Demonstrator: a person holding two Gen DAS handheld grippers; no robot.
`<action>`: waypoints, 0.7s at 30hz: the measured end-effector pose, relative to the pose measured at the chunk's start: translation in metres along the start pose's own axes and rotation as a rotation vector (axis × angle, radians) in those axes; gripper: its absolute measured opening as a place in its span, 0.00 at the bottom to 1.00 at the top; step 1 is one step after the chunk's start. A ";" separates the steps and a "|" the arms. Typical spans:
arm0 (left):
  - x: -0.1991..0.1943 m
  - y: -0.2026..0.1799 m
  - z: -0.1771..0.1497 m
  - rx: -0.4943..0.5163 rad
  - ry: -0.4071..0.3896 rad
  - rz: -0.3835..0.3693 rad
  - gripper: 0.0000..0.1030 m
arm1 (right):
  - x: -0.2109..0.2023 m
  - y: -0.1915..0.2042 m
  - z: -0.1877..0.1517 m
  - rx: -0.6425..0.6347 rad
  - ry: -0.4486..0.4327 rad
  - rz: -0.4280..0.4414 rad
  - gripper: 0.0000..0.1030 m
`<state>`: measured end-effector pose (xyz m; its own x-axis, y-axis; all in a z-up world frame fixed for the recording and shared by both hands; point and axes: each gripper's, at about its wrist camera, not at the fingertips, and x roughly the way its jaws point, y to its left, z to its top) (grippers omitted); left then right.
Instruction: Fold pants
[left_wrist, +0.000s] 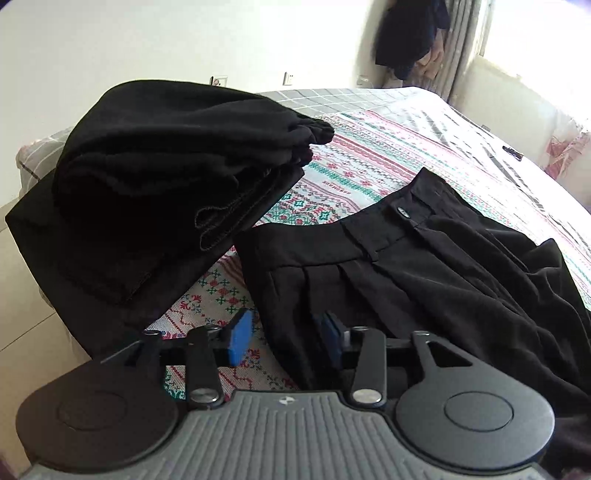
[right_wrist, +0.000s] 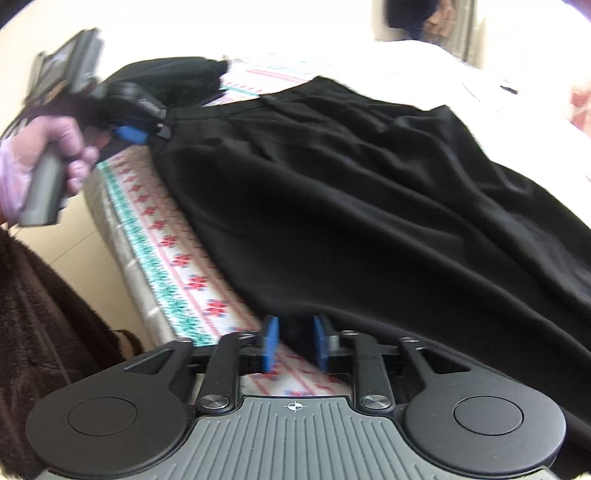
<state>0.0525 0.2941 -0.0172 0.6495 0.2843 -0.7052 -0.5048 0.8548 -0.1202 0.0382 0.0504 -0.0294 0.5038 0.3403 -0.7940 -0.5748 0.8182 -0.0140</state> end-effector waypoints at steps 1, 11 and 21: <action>-0.006 -0.001 -0.001 0.012 -0.004 -0.014 0.69 | -0.003 -0.004 -0.001 0.016 -0.003 -0.010 0.36; -0.044 -0.064 -0.029 0.221 0.002 -0.232 0.91 | -0.036 -0.056 -0.026 0.149 -0.030 -0.143 0.66; -0.085 -0.178 -0.071 0.470 0.019 -0.504 1.00 | -0.091 -0.113 -0.056 0.289 -0.023 -0.291 0.82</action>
<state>0.0459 0.0870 0.0144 0.7280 -0.2013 -0.6553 0.1592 0.9794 -0.1240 0.0213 -0.0990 0.0109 0.6350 0.0832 -0.7680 -0.2031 0.9772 -0.0620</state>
